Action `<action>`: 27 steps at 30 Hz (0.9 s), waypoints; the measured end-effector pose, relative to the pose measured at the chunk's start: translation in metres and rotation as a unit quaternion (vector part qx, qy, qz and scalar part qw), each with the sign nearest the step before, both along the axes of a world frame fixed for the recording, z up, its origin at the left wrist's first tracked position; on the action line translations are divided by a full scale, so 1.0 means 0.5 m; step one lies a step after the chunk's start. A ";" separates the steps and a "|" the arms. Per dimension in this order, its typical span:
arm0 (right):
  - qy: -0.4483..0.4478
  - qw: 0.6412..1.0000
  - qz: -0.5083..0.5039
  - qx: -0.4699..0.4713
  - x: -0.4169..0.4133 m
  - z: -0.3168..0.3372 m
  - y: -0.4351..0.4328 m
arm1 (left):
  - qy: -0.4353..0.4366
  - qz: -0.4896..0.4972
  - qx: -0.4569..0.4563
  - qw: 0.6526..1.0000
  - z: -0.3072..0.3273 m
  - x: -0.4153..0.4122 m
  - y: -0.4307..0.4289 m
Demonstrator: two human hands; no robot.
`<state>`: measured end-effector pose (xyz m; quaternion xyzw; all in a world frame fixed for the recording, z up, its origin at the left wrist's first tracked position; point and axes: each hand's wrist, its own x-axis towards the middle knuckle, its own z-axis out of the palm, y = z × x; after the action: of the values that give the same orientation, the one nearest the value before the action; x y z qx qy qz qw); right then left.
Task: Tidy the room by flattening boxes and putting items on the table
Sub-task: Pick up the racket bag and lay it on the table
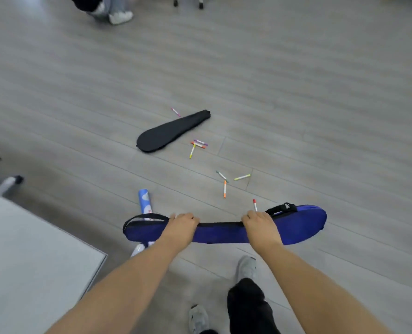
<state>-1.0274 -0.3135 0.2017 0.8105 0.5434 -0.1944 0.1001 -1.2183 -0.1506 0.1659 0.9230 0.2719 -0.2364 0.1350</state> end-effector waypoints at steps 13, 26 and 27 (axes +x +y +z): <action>-0.016 0.993 0.112 0.031 0.247 0.235 0.362 | -0.040 0.164 0.048 0.984 0.247 0.167 0.225; -0.062 0.982 0.177 -0.004 0.365 0.250 0.761 | -0.043 0.196 0.031 0.979 0.245 0.269 0.594; -0.067 0.982 0.175 -0.005 0.371 0.248 0.795 | -0.045 0.191 0.026 0.980 0.239 0.276 0.633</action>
<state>-0.8421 0.0838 0.3255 0.7138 0.6678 -0.1218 0.1725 -1.0803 0.1657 0.2854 0.8667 0.4431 -0.1572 0.1663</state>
